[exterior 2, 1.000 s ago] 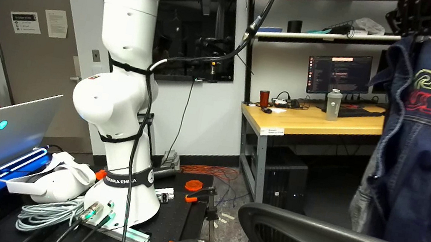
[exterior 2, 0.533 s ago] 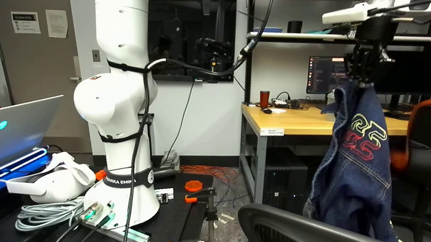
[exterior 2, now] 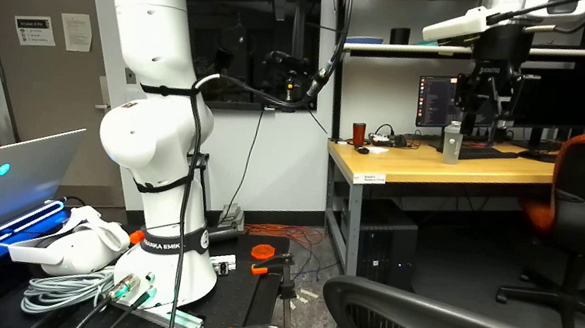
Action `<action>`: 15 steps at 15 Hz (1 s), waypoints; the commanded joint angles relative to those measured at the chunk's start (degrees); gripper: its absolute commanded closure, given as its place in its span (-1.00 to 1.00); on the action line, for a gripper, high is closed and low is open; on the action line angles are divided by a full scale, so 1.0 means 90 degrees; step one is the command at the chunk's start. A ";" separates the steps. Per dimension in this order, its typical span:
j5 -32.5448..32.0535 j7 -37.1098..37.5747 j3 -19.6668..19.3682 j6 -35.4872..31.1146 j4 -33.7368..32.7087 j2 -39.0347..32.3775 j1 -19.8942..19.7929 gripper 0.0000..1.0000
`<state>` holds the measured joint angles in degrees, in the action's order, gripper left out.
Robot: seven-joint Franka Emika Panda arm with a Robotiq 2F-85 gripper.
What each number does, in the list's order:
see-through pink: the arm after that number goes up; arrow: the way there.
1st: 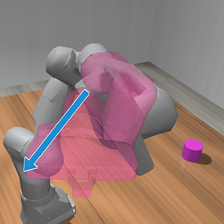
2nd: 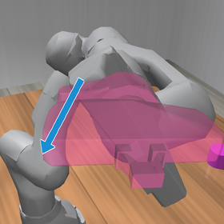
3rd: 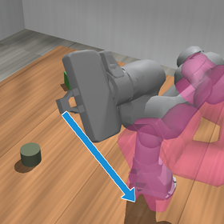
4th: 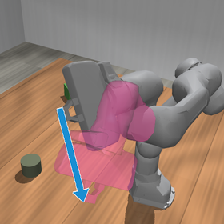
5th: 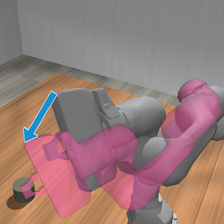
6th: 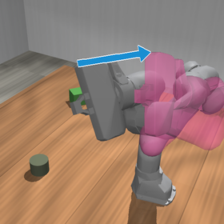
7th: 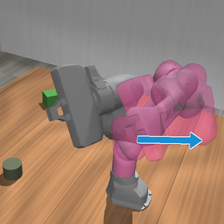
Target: Take the jacket off the back of the chair and put it on the seat
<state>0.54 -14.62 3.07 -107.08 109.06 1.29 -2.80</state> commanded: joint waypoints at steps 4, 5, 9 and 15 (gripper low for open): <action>-0.0300 -0.0073 -0.0171 -0.1597 0.1449 0.0962 0.0159 -1.00; -0.0330 -0.0050 -0.0159 -0.1919 0.1697 0.1057 0.0181 -1.00; -0.0378 -0.0064 -0.0143 -0.2801 0.2509 0.1381 0.0305 -1.00; -0.0330 0.0014 -0.0180 -0.3186 0.2832 0.1421 0.0425 -1.00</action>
<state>-2.05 -14.80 2.44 -135.94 134.70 14.12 -0.01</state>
